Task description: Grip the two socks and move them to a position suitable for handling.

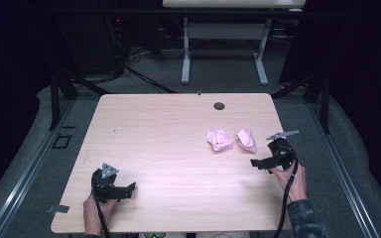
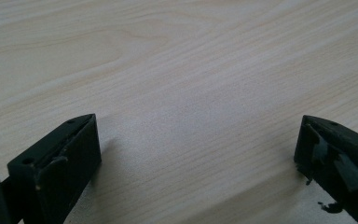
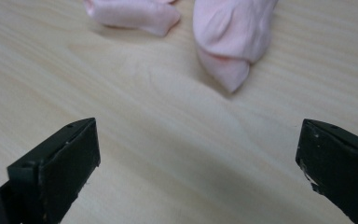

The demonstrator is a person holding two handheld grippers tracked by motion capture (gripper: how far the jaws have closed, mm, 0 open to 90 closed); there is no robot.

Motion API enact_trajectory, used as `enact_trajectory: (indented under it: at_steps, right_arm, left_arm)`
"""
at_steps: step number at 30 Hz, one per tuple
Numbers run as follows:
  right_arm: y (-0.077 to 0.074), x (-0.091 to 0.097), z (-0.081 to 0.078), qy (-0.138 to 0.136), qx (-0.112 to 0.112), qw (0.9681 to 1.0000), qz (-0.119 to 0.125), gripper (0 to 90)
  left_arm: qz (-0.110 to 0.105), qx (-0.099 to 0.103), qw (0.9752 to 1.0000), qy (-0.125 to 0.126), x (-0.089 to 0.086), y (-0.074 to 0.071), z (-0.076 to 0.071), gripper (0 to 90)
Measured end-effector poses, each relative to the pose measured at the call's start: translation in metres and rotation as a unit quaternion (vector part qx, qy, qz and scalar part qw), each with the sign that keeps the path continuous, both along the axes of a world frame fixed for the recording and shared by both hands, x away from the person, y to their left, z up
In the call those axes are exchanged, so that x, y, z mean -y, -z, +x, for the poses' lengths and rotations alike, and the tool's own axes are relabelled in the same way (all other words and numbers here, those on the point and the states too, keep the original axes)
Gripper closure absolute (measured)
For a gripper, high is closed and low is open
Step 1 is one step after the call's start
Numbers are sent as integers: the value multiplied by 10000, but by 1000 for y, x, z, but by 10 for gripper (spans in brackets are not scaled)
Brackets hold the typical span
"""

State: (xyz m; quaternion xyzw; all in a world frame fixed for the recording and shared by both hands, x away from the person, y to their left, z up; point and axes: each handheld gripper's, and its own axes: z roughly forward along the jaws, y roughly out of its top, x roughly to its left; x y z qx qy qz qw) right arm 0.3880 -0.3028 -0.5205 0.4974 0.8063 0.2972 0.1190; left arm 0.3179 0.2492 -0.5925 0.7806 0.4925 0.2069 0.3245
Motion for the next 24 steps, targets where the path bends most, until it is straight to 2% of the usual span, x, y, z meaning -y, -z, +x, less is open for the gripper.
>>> enact_trajectory:
  at_steps: [2,4,6,7,8,10,11,13,14,15,19,20,21,22,24]
  right_arm:
    - [-2,-1,6,-20,-19,10000,8,0]
    - [-6,-6,26,0,-154,9999,-40,0]
    - [-8,-9,40,32,-219,9997,-115,0]
    - [-8,-9,40,32,-219,9997,-115,0]
    - [-9,-13,52,34,-336,9993,-142,0]
    - [-10,-16,63,64,-399,9990,-192,7]
    - [-10,-18,68,88,-445,9988,-195,36]
    - [-9,-20,76,191,-413,9989,-138,192]
    - [-9,-20,76,191,-413,9989,-138,192]
    - [-6,-22,85,295,-545,9980,-153,184]
    - [2,-27,98,398,-702,9965,-210,356]
    - [2,-27,98,398,-702,9965,-210,356]
    - [5,-28,100,449,-719,9960,-277,402]
    - [11,-29,104,458,-869,9943,-412,426]
    - [17,-29,107,493,-996,9929,-417,482]
  left_arm:
    - [-17,-5,10000,-4,0,0,0,0]
    - [-20,-11,10000,9,0,0,0,1]
    - [-23,-8,10000,13,0,0,0,1]
    - [-23,-8,10000,13,0,0,0,1]
    - [-29,-8,10000,9,0,0,0,1]
    - [-33,-8,10000,7,0,0,0,2]
    - [-35,-2,10000,7,0,0,0,2]
    - [-36,-3,10000,10,0,0,0,3]
    - [-36,-3,10000,10,0,0,0,3]
    - [-35,-3,10000,12,0,0,0,3]
    - [-37,-3,10000,10,0,0,0,4]
    - [-37,-3,10000,10,0,0,0,4]
    - [-32,-2,10000,9,0,0,0,4]
    - [-26,8,10000,4,0,0,0,4]
    - [-19,-2,10000,11,-1,0,0,5]
